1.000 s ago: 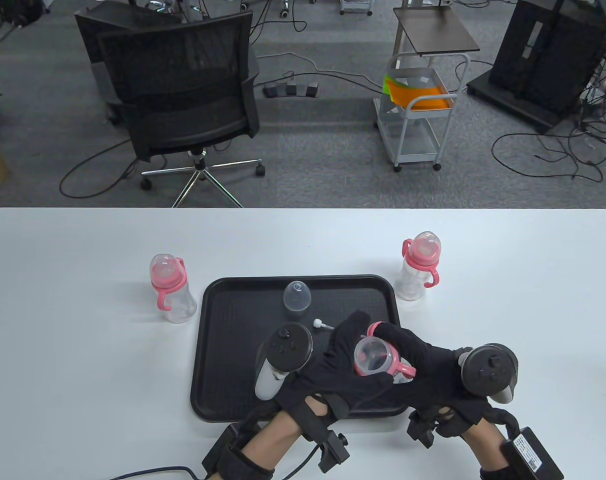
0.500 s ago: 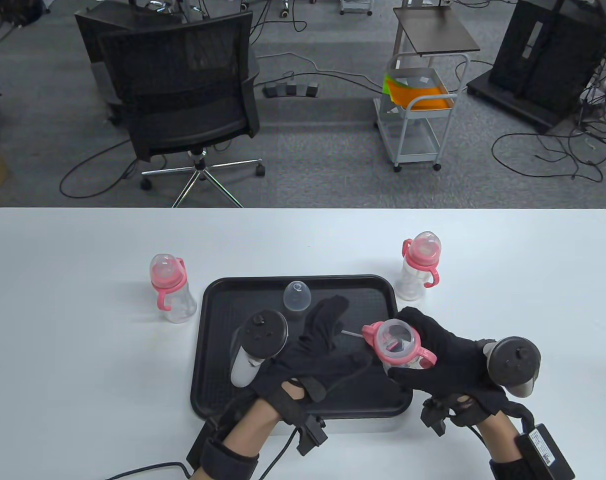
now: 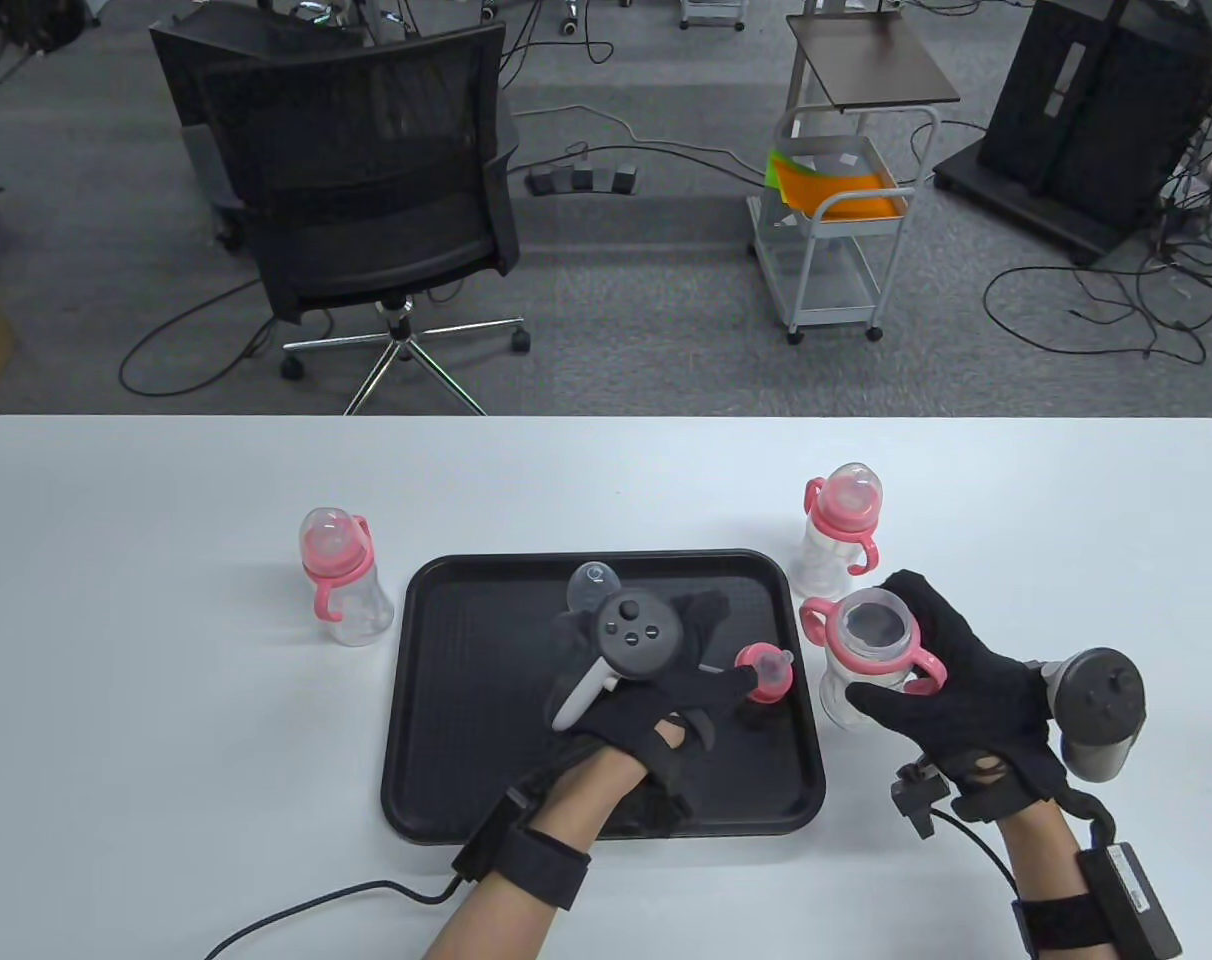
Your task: Assemble baby bottles from components
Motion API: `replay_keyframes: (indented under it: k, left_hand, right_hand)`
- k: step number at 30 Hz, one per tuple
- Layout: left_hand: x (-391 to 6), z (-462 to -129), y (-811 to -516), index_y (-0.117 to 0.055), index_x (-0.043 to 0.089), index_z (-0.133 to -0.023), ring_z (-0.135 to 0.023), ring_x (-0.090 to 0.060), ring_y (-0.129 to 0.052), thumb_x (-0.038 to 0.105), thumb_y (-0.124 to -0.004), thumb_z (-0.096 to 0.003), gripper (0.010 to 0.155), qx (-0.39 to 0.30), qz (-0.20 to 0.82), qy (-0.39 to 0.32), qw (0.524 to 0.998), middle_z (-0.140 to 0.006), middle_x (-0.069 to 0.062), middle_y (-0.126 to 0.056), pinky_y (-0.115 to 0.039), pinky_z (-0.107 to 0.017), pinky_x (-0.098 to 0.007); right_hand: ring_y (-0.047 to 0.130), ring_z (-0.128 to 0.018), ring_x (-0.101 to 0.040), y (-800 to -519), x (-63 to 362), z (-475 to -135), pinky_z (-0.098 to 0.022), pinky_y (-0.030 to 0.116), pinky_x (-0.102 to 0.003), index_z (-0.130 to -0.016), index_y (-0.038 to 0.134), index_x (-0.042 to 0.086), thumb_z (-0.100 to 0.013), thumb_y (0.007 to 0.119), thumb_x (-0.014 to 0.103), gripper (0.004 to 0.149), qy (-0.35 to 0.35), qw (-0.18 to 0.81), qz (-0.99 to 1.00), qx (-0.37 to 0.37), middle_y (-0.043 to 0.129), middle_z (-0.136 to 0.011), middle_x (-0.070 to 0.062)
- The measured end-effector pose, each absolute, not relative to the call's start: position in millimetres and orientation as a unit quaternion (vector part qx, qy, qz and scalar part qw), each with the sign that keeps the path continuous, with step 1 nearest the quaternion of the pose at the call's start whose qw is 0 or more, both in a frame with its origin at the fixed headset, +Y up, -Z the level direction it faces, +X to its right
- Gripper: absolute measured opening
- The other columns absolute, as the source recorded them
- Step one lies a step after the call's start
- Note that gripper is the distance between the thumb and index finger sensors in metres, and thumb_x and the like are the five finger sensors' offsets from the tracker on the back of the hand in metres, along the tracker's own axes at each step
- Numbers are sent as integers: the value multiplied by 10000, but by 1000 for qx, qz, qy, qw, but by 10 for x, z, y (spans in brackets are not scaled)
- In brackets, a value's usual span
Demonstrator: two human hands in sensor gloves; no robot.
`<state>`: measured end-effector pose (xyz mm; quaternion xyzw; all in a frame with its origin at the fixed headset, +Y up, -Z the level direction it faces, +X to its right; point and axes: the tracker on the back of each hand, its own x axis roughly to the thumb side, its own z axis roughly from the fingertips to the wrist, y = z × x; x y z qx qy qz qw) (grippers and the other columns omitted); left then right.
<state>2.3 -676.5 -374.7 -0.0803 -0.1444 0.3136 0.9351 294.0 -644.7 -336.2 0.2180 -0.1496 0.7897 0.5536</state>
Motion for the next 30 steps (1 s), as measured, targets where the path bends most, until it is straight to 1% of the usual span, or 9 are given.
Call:
replay_keyframes:
  k: [2, 6, 11, 14, 18, 21, 24, 25, 30]
  left_hand:
    - [193, -3809, -6871, -586, 292, -1132, -1008, -597, -356, 599, -945, -462, 820, -88, 278, -136, 947, -1135, -138, -585, -365, -703, -718]
    - [459, -3902, -7068, -583, 344, -1134, -1017, -577, -251, 652, -931, -432, 842, -86, 191, -104, 972, -1158, -146, -482, -284, -705, -722]
    - [596, -4019, -7249, -624, 389, -1111, -1023, -549, -223, 663, -933, -413, 812, -101, 178, -93, 974, -1161, -139, -451, -236, -702, -734]
    - [642, -4071, -7321, -711, 406, -1062, -1025, -535, -252, 627, -942, -422, 715, -104, 189, -90, 972, -1150, -124, -483, -235, -702, -735]
    - [648, -4109, -7378, -835, 409, -961, -1028, -514, -352, 547, -960, -446, 547, -76, 206, -85, 972, -1131, -96, -550, -276, -704, -730]
    - [596, -4097, -7331, -858, 397, -935, -1029, -510, -365, 508, -948, -467, 489, -80, 226, -94, 966, -1137, -74, -540, -279, -704, -729]
    - [486, -4027, -7198, -895, 370, -897, -1019, -512, -425, 496, -959, -459, 460, -54, 215, -110, 969, -1111, -98, -601, -315, -701, -727]
    - [425, -3981, -7132, -904, 362, -884, -1019, -510, -444, 494, -962, -457, 452, -37, 211, -112, 970, -1106, -53, -622, -331, -702, -724]
    - [51, -3802, -6851, -927, 319, -843, -1030, -503, -499, 498, -969, -453, 431, 4, 229, -116, 966, -1093, -25, -683, -394, -710, -707]
  right_hand:
    - [931, -857, -435, -6478, 2994, -3389, -619, 821, -657, -1057, 567, 299, -270, 1080, 459, 952, -148, 558, 790, 208, 755, -982, -161]
    - [927, -860, -437, -6552, 3064, -3443, -621, 820, -656, -1056, 566, 301, -271, 1080, 457, 951, -142, 563, 791, 191, 754, -983, -160]
    - [925, -862, -436, -6598, 3079, -3475, -623, 815, -658, -1059, 561, 296, -275, 1077, 456, 953, -135, 568, 791, 185, 750, -987, -161]
    - [926, -861, -435, -6610, 3065, -3486, -623, 817, -655, -1058, 561, 300, -273, 1077, 458, 953, -131, 566, 792, 185, 751, -986, -159]
    - [924, -864, -434, -6631, 3047, -3501, -623, 816, -657, -1058, 562, 301, -275, 1077, 458, 951, -125, 564, 795, 185, 750, -987, -159]
    - [924, -861, -437, -6638, 3041, -3501, -622, 816, -657, -1060, 560, 297, -275, 1076, 458, 953, -122, 564, 796, 184, 750, -987, -161]
    - [924, -862, -436, -6636, 3032, -3496, -622, 817, -655, -1060, 560, 294, -277, 1074, 458, 952, -120, 563, 796, 184, 749, -987, -162]
    - [925, -860, -436, -6638, 3025, -3495, -621, 817, -655, -1060, 561, 295, -276, 1074, 460, 952, -119, 564, 796, 185, 751, -986, -161]
    - [926, -857, -438, -6643, 2938, -3477, -619, 819, -654, -1061, 560, 292, -277, 1072, 461, 951, -107, 562, 795, 200, 750, -986, -163]
